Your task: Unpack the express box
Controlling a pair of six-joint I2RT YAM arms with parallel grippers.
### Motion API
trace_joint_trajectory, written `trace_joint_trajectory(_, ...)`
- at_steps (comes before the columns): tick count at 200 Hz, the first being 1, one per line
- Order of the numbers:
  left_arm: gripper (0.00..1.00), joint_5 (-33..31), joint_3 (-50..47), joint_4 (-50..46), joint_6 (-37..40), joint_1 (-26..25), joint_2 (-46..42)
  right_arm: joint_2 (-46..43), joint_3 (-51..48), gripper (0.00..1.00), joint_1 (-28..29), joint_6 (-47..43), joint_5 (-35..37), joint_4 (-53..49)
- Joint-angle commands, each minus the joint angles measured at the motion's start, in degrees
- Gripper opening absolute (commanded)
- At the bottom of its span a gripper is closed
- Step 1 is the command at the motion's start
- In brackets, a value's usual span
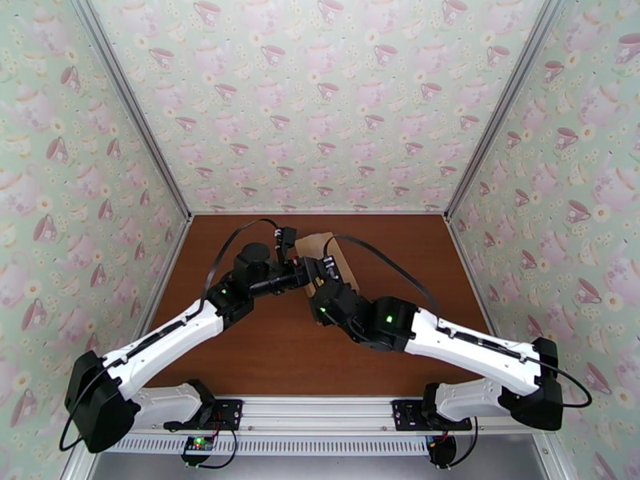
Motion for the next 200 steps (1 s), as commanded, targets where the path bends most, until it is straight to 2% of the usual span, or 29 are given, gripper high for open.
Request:
trace_joint_trajectory(1, 0.00, -2.6, -0.6, 0.7, 0.3, 0.6, -2.0, -2.4, -1.6, 0.73, -0.5, 0.5, -1.6, 2.9)
trace_joint_trajectory(53, 0.00, -4.9, 0.2, -1.4, 1.3, 2.7, -3.9, -5.4, -3.8, 0.80, -1.2, 2.9, -4.2, 2.9)
trace_joint_trajectory(79, 0.00, -7.3, 2.0, -4.2, 2.7, 5.2, -5.3, -10.1, -7.4, 0.82, -5.2, 5.7, -13.0, 7.7)
trace_joint_trajectory(115, 0.00, -12.2, 10.3, -8.8, 5.0, 9.2, -5.6, -17.3, -13.4, 0.85, -16.1, 12.1, -31.6, 20.9)
trace_joint_trajectory(139, 0.00, -15.3, 17.6, -11.6, 5.8, 10.2, -4.1, -17.7, -13.0, 0.86, -23.0, 16.7, -42.1, 30.0)
trace_joint_trajectory(170, 0.00, -17.9, 26.8, -10.9, 5.4, 10.5, -1.0, -14.1, -12.1, 0.91, -31.3, 26.6, -54.1, 49.2)
trace_joint_trajectory(200, 0.00, -21.1, 32.0, -8.5, 1.6, 10.4, 1.6, -6.9, -9.8, 0.92, -34.8, 37.2, -60.7, 69.7)
